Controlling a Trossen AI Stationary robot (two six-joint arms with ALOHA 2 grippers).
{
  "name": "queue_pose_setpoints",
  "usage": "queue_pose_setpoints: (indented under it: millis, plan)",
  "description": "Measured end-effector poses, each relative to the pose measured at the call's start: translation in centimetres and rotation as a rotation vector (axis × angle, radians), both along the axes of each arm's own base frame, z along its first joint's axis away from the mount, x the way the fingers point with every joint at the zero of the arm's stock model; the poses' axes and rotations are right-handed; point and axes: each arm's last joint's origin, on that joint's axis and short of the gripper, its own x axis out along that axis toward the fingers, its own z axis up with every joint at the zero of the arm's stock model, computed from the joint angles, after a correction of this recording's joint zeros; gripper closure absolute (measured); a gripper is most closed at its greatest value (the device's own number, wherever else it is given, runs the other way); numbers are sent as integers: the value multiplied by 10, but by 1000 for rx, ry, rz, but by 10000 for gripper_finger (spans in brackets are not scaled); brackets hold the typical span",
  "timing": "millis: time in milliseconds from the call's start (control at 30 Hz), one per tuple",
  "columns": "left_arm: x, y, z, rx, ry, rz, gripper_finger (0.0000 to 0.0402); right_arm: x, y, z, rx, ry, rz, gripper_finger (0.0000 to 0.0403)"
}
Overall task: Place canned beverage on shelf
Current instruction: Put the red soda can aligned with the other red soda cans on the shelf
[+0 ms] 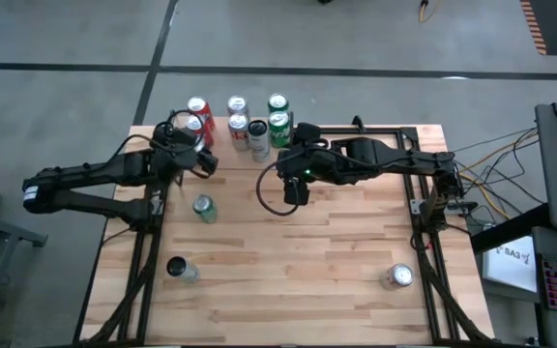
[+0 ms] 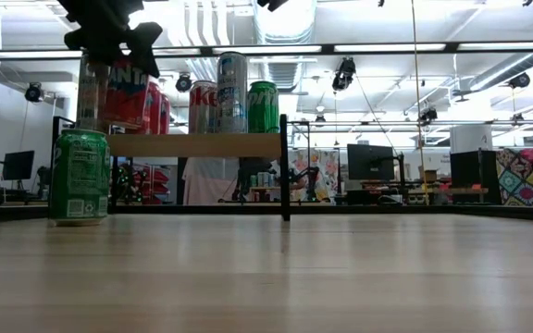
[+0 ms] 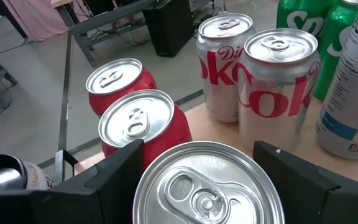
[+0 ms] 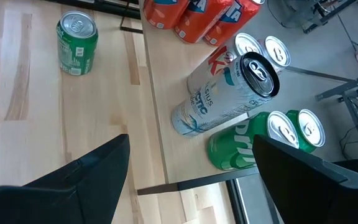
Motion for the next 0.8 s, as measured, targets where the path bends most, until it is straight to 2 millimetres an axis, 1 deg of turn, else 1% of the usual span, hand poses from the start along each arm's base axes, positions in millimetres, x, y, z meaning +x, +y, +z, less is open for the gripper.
queue_pose_setpoints:
  millis: [267,800]
  plan:
    - [2,1,1,4,-21,3,130,0,0,0,0,1,0,76]
    - [5,1,-7,-16,-82,-2,130,-2,0,-2,7,20,-7,76]
